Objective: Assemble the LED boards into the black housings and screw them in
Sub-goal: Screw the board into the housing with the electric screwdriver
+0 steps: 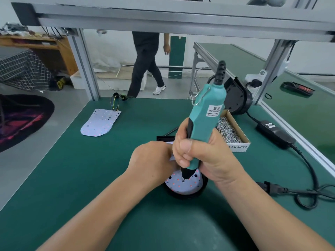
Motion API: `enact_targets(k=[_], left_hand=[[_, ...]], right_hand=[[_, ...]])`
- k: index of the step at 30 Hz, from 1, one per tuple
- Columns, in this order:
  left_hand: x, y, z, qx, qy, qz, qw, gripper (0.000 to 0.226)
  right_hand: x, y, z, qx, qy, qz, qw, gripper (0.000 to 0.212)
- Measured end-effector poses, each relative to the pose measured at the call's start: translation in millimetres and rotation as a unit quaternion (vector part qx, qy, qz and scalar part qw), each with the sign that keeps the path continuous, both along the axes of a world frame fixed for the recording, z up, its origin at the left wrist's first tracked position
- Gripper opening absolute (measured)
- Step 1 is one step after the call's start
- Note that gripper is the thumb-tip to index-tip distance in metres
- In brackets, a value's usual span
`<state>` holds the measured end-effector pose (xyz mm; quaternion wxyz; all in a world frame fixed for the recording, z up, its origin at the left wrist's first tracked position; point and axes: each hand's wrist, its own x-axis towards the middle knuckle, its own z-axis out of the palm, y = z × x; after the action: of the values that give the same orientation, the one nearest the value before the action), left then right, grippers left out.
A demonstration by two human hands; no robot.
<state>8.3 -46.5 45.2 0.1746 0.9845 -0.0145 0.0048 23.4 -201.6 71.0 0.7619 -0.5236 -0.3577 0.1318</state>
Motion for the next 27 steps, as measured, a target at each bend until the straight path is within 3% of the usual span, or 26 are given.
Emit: enact_targets(k=[2, 6, 9, 12, 15, 17, 18, 20, 21, 22, 24, 27], left_hand=[[-0.8, 0.9, 1.9, -0.004, 0.009, 0.003, 1.0, 0.022], [-2.8, 2.8, 7.3, -0.008, 0.02, -0.005, 1.0, 0.007], [-2.1, 4.3, 3.2, 0.0, -0.002, -0.014, 1.0, 0.024], [-7.2, 11.4, 1.8, -0.091, 0.023, -0.002, 0.996, 0.032], [-6.0, 21.0, 6.3, -0.208, 0.021, 0.01, 0.978, 0.019], [0.0, 27.5, 8.7, -0.371, 0.027, 0.056, 0.926, 0.019], [1.7, 30.4, 11.0, -0.484, 0.056, 0.082, 0.869, 0.024], [2.0, 32.9, 16.7, -0.68, 0.123, 0.093, 0.716, 0.029], [1.4, 32.7, 18.5, -0.733, 0.149, 0.088, 0.657, 0.03], [0.3, 31.7, 18.8, -0.762, 0.169, 0.076, 0.62, 0.031], [-2.5, 27.1, 18.8, -0.775, 0.191, 0.05, 0.6, 0.03], [-7.5, 16.3, 16.2, -0.754, 0.207, 0.032, 0.623, 0.025]], right_hand=[[0.2, -1.1, 0.8, -0.01, -0.005, 0.003, 1.0, 0.008], [0.4, -4.8, 7.0, 0.03, -0.011, 0.003, 0.999, 0.029], [3.4, -11.3, 17.7, 0.1, -0.039, 0.004, 0.994, 0.032], [11.0, -19.4, 18.9, 0.165, 0.028, -0.056, 0.984, 0.028], [18.4, -30.0, 10.8, 0.215, 0.119, -0.126, 0.961, 0.009], [22.8, -37.2, 7.3, 0.239, 0.149, -0.161, 0.946, 0.016], [24.8, -39.2, 6.8, 0.249, 0.158, -0.175, 0.939, 0.018], [27.8, -42.0, 6.0, 0.268, 0.167, -0.195, 0.929, 0.017], [28.9, -43.1, 6.0, 0.275, 0.171, -0.2, 0.925, 0.016], [29.6, -43.9, 6.5, 0.281, 0.174, -0.206, 0.921, 0.015], [30.4, -45.7, 6.3, 0.292, 0.18, -0.212, 0.915, 0.014], [29.8, -47.3, 7.0, 0.303, 0.185, -0.213, 0.91, 0.012]])
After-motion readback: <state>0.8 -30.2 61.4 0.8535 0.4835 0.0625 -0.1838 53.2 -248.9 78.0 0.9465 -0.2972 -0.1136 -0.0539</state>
